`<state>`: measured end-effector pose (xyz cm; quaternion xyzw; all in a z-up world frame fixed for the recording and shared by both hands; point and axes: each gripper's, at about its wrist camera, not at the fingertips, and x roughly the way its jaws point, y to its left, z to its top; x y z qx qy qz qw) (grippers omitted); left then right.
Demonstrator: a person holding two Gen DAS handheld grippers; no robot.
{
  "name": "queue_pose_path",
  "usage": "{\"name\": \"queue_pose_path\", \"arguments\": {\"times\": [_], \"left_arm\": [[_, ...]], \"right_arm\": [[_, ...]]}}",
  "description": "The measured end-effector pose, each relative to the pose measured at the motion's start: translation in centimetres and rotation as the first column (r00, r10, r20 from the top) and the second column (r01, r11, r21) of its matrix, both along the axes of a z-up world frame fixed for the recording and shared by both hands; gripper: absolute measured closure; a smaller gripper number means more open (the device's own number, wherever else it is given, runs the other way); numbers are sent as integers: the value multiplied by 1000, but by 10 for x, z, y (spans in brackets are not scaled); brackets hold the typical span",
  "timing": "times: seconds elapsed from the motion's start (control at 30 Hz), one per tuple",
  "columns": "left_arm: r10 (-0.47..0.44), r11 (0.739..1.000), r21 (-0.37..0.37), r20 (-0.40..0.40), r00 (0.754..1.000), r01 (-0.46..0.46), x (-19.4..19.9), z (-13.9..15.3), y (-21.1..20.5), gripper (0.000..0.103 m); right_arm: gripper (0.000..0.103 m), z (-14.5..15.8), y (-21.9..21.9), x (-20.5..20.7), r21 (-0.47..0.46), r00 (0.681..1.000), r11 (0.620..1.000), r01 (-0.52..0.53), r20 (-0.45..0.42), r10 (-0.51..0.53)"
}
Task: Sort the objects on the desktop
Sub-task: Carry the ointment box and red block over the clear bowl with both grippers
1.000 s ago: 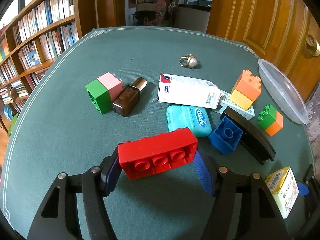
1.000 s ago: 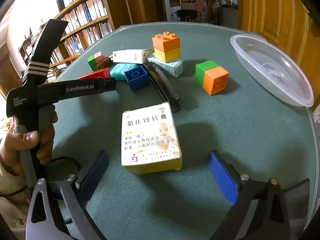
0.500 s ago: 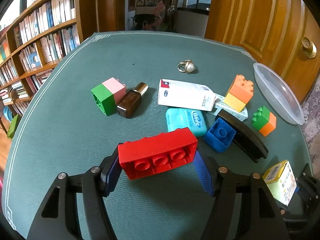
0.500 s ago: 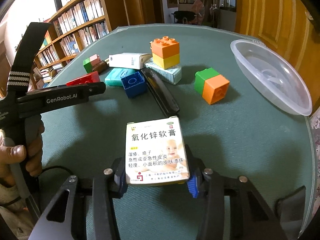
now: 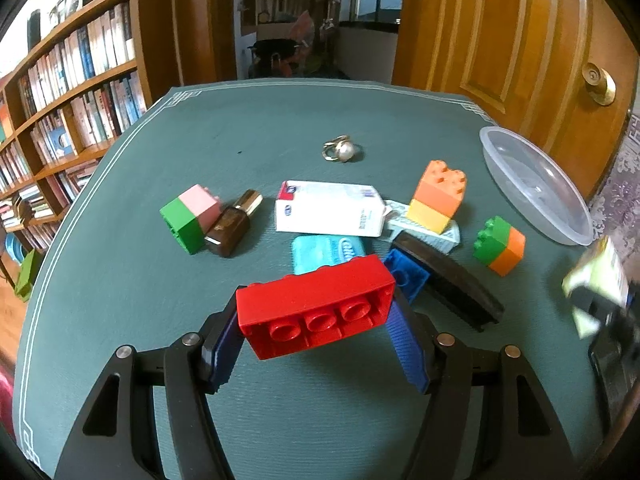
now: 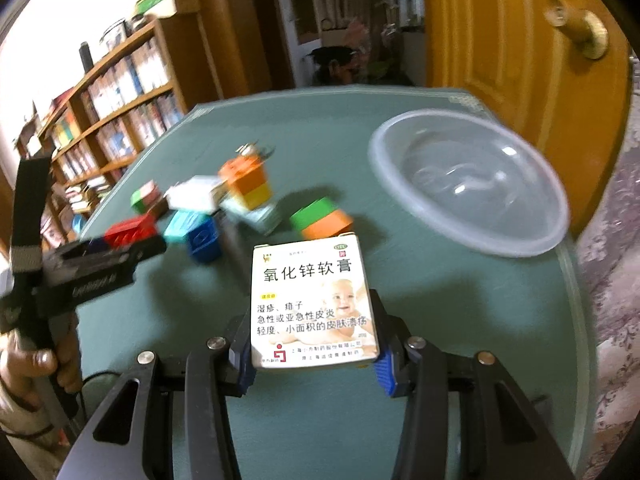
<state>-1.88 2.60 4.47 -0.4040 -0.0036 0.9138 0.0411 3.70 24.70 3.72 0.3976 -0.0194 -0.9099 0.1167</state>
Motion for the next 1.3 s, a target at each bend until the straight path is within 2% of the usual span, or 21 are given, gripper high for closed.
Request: {"name": "queue_pose_path", "arguments": {"times": [0.17, 0.3, 0.47, 0.67, 1.2, 1.3], "left_arm": [[-21, 1000, 2, -7, 1000, 21, 0, 6, 11, 34], [-34, 999, -7, -12, 999, 34, 0, 10, 20, 34], [-42, 999, -19, -18, 999, 41, -1, 15, 26, 34], [-51, 998, -29, -13, 999, 51, -7, 18, 36, 34], [-93, 995, -41, -4, 996, 93, -13, 17, 61, 34], [-100, 994, -42, -7, 995, 99, -12, 19, 64, 34]], "right_arm": [[52, 17, 30, -19, 14, 998, 998, 62, -34, -61], [52, 20, 55, -54, 8, 993, 993, 114, -32, -114], [52, 7, 80, -99, 24, 983, 982, 186, -10, -186], [52, -14, 94, -127, 33, 983, 983, 183, 30, -184], [55, -34, 99, -125, 110, 988, 989, 95, 108, -107], [55, -34, 102, -119, 99, 988, 993, 66, 133, -79]]}}
